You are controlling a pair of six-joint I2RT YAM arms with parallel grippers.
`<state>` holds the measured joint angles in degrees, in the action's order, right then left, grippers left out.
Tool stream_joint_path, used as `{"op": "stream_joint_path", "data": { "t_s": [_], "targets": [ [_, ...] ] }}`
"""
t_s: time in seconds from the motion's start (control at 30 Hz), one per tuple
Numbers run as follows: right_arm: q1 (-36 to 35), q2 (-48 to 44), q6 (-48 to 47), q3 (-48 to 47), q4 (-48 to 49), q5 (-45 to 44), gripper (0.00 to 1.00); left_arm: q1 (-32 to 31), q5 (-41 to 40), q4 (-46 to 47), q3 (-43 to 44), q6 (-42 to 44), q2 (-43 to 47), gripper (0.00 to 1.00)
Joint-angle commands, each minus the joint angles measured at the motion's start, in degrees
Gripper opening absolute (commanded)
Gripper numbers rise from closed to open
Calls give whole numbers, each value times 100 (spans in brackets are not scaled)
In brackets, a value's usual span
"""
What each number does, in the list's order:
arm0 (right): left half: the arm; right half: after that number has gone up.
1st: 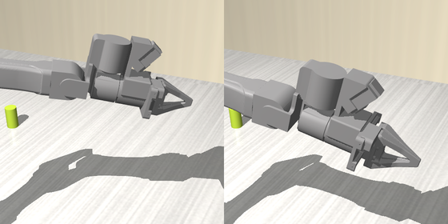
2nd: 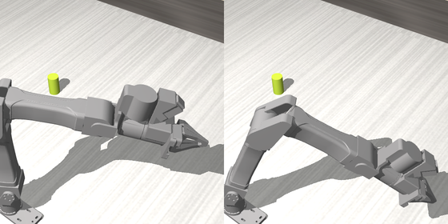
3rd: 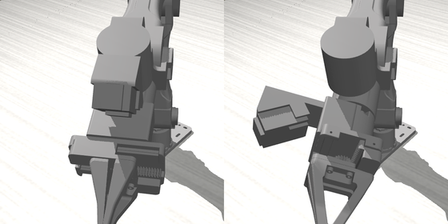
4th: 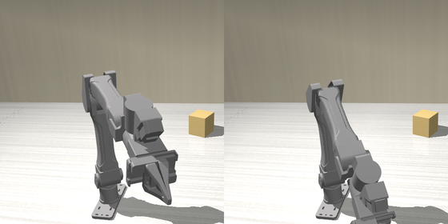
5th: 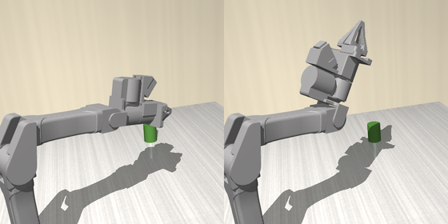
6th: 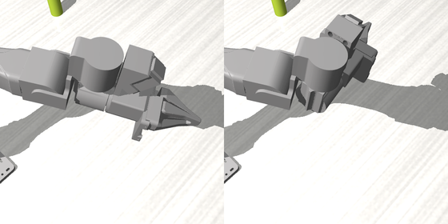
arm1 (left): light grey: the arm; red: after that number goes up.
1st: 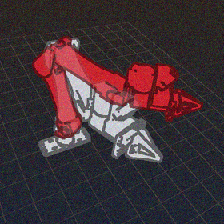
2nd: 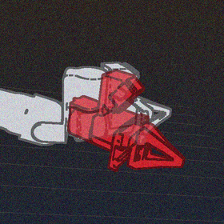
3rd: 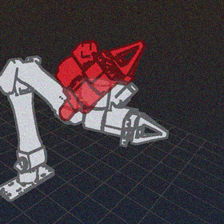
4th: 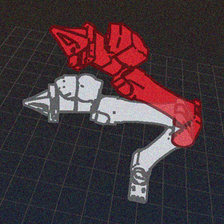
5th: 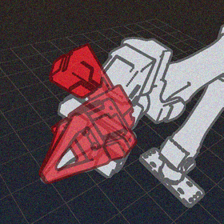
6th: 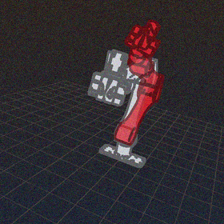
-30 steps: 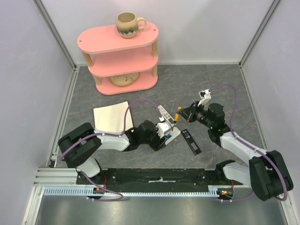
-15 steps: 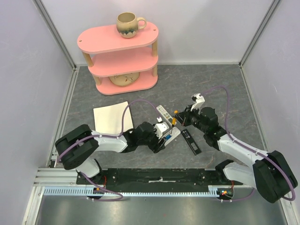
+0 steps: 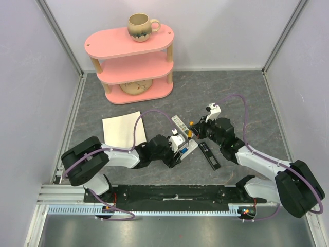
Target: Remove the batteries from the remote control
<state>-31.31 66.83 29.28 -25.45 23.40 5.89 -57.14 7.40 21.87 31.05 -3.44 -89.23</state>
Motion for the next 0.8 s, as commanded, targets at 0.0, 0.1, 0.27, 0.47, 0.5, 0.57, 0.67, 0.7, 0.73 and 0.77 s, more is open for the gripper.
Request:
{"op": "stream_joint_path", "data": {
  "t_s": [0.0, 0.1, 0.27, 0.47, 0.5, 0.57, 0.67, 0.7, 0.73, 0.77],
  "targets": [
    [-33, 49, -159, -267, 156, -211, 0, -60, -204, 36, -29, -218, -331, 70],
    [-42, 50, -168, -276, 148, -237, 0, -113, -344, 98, -2, -262, -472, 70],
    [-59, 32, -247, -250, 139, -246, 0, -227, -652, 63, 59, -297, -587, 64],
    [-121, -231, -343, -48, 297, -290, 0, -244, -652, -25, 59, -288, -595, 49],
    [-130, -275, -335, -21, 323, -299, 0, -244, -652, -25, 77, -289, -595, 48],
    [-156, -372, -335, 119, 455, -290, 0, -244, -634, -25, 94, -289, -604, 45],
    [-191, -512, -344, 312, 648, -290, 0, -253, -617, -51, 129, -271, -648, 36],
    [-200, -574, -352, 400, 701, -290, 0, -245, -617, -60, 130, -271, -648, 33],
    [-209, -583, -370, 436, 762, -290, 0, -244, -617, -69, 156, -271, -657, 32],
    [-218, -592, -396, 453, 780, -290, 0, -244, -608, -77, 156, -271, -674, 32]
  ]
}}
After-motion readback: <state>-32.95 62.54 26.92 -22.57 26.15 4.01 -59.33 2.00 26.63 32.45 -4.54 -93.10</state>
